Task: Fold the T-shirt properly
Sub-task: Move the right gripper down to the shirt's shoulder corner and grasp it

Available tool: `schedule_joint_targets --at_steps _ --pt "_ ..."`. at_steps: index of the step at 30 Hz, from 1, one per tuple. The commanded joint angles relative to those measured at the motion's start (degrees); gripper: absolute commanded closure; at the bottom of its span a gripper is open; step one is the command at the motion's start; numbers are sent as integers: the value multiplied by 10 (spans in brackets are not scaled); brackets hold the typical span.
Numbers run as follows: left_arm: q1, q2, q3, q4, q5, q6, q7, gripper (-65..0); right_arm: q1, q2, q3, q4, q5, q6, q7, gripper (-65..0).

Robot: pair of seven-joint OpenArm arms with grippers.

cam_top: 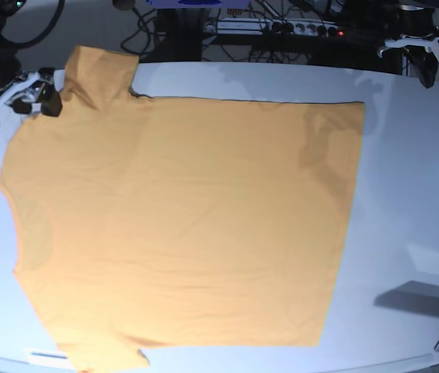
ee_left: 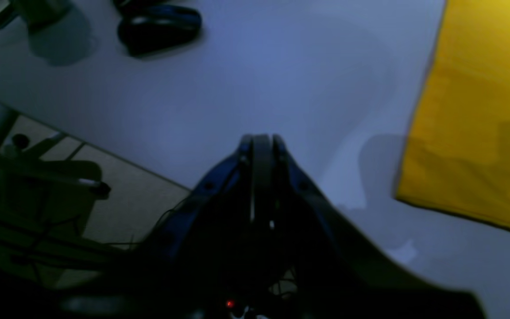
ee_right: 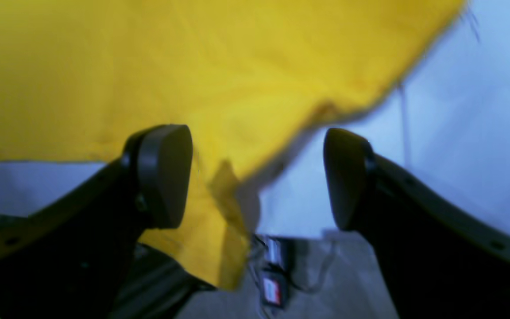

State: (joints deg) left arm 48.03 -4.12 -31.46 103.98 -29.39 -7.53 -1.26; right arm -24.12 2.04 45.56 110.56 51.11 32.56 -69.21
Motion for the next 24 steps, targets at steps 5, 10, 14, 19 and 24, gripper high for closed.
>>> schedule_joint_targets --at_steps 5,10,14,19,24 --pt "9 -4 -7 9 -1 4 -18 -2 18 6 3 -30 11 4 -9 -447" --pt "9 -4 -7 9 -1 4 -18 -2 32 8 2 -69 11 4 -10 -447" --pt "9 -4 -7 9 -1 4 -18 -2 41 11 1 -118 10 4 -7 -447" --pt "9 -4 -7 9 -1 4 -18 -2 45 24 -35 -134 10 4 -4 -419" --pt "9 -5 -7 9 -1 4 -18 -2 51 23 -75 -136 9 4 7 -122"
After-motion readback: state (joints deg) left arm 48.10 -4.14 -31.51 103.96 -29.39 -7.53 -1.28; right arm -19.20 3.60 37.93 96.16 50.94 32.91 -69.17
